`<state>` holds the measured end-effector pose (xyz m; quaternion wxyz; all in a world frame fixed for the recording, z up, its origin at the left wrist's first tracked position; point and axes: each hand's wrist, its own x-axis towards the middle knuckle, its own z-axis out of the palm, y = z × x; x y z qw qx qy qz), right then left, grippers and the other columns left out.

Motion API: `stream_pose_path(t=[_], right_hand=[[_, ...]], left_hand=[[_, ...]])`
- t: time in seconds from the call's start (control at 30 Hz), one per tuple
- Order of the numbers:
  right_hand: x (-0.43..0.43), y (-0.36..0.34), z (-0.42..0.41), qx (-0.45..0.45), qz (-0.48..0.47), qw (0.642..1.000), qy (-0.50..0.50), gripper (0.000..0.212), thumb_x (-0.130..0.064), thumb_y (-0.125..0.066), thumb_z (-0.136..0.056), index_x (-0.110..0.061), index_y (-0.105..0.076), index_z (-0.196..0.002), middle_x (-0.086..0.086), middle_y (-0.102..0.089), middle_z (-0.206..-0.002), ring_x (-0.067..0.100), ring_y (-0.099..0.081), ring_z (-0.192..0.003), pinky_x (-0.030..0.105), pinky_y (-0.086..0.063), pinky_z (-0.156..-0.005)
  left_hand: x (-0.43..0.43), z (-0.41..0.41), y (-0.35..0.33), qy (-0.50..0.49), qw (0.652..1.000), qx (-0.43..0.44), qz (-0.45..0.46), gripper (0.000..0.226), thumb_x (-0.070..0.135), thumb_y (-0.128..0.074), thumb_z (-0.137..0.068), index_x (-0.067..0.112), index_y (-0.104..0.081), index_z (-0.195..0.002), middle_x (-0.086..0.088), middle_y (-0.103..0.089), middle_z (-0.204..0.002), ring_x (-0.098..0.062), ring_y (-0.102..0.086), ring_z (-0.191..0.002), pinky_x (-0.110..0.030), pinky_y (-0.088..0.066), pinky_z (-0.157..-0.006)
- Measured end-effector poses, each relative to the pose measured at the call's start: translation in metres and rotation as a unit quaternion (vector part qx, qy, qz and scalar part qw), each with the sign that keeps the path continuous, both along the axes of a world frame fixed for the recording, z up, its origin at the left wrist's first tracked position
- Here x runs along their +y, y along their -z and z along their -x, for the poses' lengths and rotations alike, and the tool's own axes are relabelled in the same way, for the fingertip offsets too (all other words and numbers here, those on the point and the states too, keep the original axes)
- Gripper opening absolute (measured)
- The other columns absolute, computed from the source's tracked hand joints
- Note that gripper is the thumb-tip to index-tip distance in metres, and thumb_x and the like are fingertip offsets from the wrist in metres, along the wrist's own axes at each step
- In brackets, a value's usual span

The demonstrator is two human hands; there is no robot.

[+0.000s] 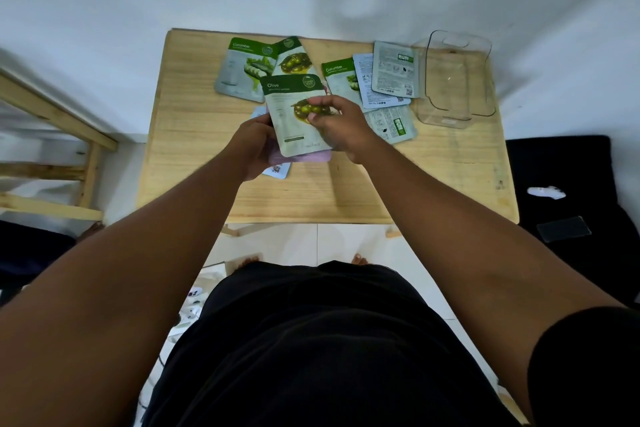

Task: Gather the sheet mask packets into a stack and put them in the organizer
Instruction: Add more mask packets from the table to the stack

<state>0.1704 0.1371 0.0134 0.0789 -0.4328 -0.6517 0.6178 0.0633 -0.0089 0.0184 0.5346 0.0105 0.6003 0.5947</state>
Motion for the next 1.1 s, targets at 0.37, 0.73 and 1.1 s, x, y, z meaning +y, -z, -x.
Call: stream_pose_path(t=[0.37,0.73,1.1], right_hand=[[0.012,0.018,0.002,0.003,0.03,0.999,-0.028,0.035,-0.009,-0.083,-0.08,-0.013,-0.073,-0.114,0.006,-0.07,-0.116,0.009,-0.065,-0.096,0.013,-0.052,-0.07],[0.016,0.0,0.015,0.007,0.007,0.992,-0.128,0.02,-0.023,-0.077,-0.088,-0.012,-0.073,-0.105,0.003,-0.074,-0.095,0.009,-0.065,-0.069,0.024,-0.058,-0.056],[0.008,0.026,0.059,-0.1,-0.135,0.986,-0.001,0.014,-0.024,-0.072,-0.084,-0.017,-0.074,-0.096,-0.002,-0.076,-0.096,0.014,-0.071,-0.092,0.036,-0.059,-0.089]], left_hand=[[0.008,0.008,-0.001,-0.132,0.989,-0.055,-0.041,0.028,-0.004,-0.04,-0.093,0.019,-0.054,-0.089,-0.006,-0.065,-0.095,-0.019,-0.072,-0.066,-0.033,-0.058,-0.049],[-0.004,0.008,0.008,-0.135,0.99,0.049,0.004,0.032,-0.01,-0.055,-0.091,0.014,-0.073,-0.103,-0.012,-0.07,-0.108,-0.03,-0.068,-0.097,-0.039,-0.063,-0.073],[-0.025,0.076,0.012,-0.092,0.993,0.067,0.043,0.035,-0.007,-0.056,-0.09,0.021,-0.075,-0.099,-0.002,-0.073,-0.099,-0.024,-0.07,-0.088,-0.036,-0.064,-0.065]])
